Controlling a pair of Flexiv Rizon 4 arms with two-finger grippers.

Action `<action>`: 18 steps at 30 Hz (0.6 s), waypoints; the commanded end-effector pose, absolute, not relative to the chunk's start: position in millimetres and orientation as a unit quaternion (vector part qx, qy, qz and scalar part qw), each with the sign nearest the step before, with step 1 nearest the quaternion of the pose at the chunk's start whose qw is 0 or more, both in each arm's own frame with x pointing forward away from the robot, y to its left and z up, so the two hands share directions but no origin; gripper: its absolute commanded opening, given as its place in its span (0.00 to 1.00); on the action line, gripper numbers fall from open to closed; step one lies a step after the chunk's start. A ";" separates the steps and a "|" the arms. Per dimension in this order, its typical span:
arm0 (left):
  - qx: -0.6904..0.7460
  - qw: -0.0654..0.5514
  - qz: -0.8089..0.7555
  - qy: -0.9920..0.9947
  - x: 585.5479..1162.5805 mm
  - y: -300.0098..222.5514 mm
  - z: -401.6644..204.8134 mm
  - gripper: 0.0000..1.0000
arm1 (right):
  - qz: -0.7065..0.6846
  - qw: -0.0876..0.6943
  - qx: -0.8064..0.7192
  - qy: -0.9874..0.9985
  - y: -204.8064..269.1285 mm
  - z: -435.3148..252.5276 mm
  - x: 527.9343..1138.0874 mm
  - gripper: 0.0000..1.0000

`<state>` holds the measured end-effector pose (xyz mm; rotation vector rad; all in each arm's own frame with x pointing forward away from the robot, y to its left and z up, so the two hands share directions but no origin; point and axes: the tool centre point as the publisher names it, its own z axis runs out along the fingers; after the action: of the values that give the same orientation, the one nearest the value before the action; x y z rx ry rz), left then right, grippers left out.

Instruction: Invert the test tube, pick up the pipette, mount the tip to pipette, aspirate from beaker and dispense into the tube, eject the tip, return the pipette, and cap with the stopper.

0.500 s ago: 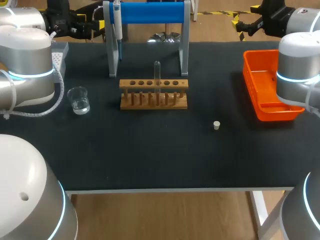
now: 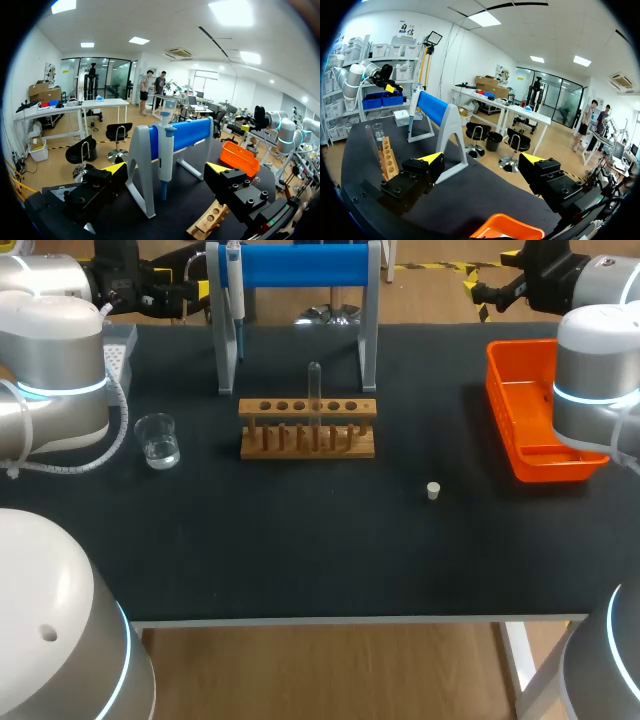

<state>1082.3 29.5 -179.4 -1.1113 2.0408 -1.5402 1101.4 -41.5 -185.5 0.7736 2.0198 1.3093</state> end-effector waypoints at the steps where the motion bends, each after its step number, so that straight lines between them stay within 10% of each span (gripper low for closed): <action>1: -0.392 0.176 -0.545 0.720 1082.7 29.5 -180.2 1.00 | 0.510 0.285 0.266 0.766 -29.0 -184.4 1068.8 1.00; 18: -0.392 0.176 -0.545 0.720 1082.7 29.5 -180.2 1.00 | 0.623 0.197 0.130 0.746 79.2 -220.0 911.2 1.00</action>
<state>1082.2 29.4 -179.3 -1.1113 2.0408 -1.5403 936.4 74.2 -211.3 0.3826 2.1896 1.6841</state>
